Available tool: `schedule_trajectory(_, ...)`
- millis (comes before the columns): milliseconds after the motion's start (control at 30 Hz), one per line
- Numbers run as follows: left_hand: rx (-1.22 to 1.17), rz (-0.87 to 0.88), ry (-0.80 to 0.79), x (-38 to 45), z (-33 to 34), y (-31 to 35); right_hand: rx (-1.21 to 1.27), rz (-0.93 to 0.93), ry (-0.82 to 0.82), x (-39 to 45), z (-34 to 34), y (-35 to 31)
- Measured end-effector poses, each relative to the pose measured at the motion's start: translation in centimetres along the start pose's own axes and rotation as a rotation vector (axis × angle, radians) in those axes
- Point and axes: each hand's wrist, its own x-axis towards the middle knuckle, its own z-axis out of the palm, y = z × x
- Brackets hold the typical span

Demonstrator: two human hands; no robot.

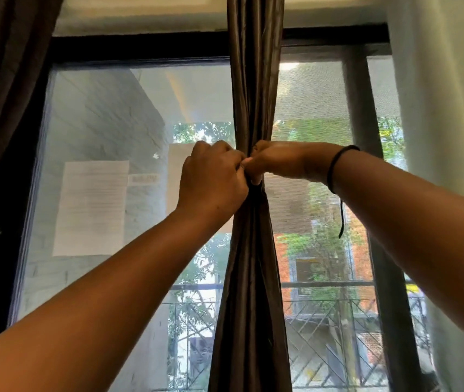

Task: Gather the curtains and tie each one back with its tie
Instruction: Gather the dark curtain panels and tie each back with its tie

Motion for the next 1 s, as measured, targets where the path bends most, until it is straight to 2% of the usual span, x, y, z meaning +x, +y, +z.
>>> schedule_trajectory(67,-0.047,-0.118,-0.025,0.3,0.9,0.2,-0.009,-0.011,-0.041,-0.3,0.3,0.6)
schedule_trajectory(133,-0.077,-0.246,-0.105,0.6,1.9,-0.1,-0.18,-0.012,-0.014,-0.1,1.1,1.8)
schedule_trajectory(200,-0.248,-0.417,-0.235,0.8,2.5,-0.3,-0.285,-0.037,0.186,-0.3,2.4,3.4)
schedule_trajectory(300,-0.649,-0.689,-0.405,1.2,3.0,-0.5,-0.223,-0.162,0.554,-1.2,4.5,5.1)
schedule_trajectory(433,-0.858,-0.794,-0.561,1.4,2.7,-1.3,-0.364,-0.252,0.837,-1.6,6.9,7.0)
schedule_trajectory(533,-0.875,-0.782,-0.579,1.3,2.9,-1.9,-0.22,-0.288,0.916,-1.5,7.9,7.4)
schedule_trajectory(667,-0.735,-0.615,-0.544,1.2,2.7,-3.0,-0.114,-0.259,0.779,-1.2,7.3,8.5)
schedule_trajectory(900,-0.567,-0.276,-0.426,1.5,2.3,-4.7,-0.447,-0.367,0.791,-2.0,4.9,10.0)
schedule_trajectory(1000,-0.493,-0.205,-0.386,1.8,2.0,-5.1,-0.604,-0.397,0.844,-2.5,3.6,10.7)
